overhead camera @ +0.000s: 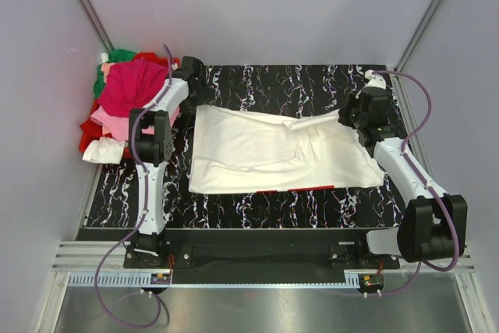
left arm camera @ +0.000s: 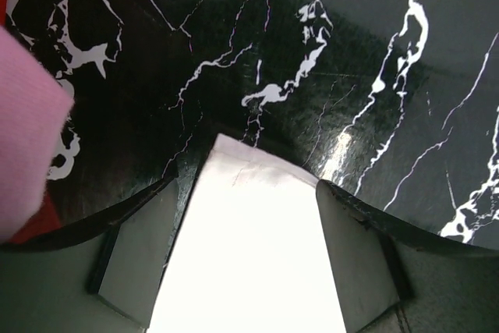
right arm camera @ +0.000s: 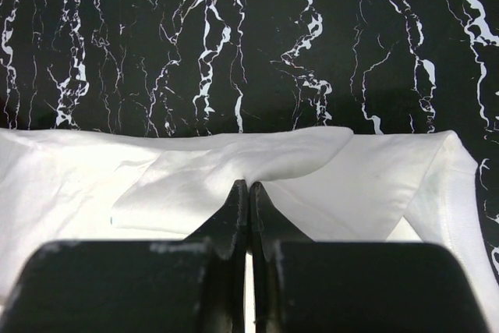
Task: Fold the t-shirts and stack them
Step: Fold the tshirt
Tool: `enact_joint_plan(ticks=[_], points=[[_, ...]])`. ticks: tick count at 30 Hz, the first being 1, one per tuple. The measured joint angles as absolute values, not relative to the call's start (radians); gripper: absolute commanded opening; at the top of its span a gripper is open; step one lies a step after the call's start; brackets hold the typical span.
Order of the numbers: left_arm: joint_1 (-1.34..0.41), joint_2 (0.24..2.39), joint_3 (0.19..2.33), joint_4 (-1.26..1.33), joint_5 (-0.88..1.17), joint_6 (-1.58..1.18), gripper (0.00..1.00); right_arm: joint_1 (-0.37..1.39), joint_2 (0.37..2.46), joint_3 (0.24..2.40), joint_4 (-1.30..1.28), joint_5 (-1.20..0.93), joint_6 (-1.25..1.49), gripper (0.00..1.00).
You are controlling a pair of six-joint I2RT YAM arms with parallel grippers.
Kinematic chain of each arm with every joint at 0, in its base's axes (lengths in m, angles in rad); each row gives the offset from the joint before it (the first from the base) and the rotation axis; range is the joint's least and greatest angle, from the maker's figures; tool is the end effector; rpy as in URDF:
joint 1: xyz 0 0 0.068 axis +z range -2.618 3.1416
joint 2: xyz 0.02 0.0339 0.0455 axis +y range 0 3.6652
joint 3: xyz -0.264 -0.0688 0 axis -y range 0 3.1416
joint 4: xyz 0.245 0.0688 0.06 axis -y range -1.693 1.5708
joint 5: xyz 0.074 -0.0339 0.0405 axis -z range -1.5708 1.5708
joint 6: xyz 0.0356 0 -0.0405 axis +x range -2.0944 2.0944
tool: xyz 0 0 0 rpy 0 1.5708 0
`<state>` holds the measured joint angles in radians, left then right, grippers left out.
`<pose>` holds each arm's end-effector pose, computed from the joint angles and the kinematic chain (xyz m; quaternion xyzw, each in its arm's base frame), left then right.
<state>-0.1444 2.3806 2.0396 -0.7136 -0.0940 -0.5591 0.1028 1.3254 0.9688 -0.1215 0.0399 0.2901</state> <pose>0.5113 -0.0710 0.1750 -0.2106 0.9427 -0.0452 0.2550 0.3022 0.0298 0.2899 0.0902 0.8495 0.0847 0.5128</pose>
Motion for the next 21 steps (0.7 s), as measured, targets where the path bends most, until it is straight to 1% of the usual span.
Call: enact_joint_plan(ticks=[2, 6, 9, 11, 13, 14, 17, 19, 21], points=[[-0.142, 2.382, 2.038, -0.704, -0.091, -0.57, 0.76, 0.103, 1.325, 0.969, -0.121, 0.046, 0.286, 0.0], [-0.14, 2.352, 1.954, -0.612, -0.094, -0.592, 0.85, 0.102, 1.325, 0.969, -0.121, 0.056, 0.282, 0.0], [-0.139, 2.344, 1.958, -0.607, -0.094, -0.603, 0.86, 0.102, 1.325, 0.968, -0.12, 0.063, 0.281, 0.0], [-0.138, 2.349, 1.979, -0.621, -0.093, -0.604, 0.82, 0.1, 1.326, 0.966, -0.12, 0.064, 0.281, 0.0], [-0.137, 2.351, 1.99, -0.618, -0.093, -0.608, 0.77, 0.099, 1.326, 0.964, -0.119, 0.064, 0.281, 0.0], [-0.137, 2.351, 1.99, -0.616, -0.091, -0.611, 0.65, 0.098, 1.326, 0.962, -0.119, 0.064, 0.281, 0.0], [-0.136, 2.352, 1.978, -0.607, -0.087, -0.617, 0.54, 0.098, 1.326, 0.958, -0.118, 0.064, 0.281, 0.0], [-0.137, 2.352, 1.969, -0.602, -0.084, -0.619, 0.54, 0.097, 1.326, 0.956, -0.117, 0.064, 0.281, 0.0], [-0.14, 2.355, 1.967, -0.603, -0.084, -0.62, 0.5, 0.096, 1.327, 0.955, -0.117, 0.065, 0.281, 0.0]])
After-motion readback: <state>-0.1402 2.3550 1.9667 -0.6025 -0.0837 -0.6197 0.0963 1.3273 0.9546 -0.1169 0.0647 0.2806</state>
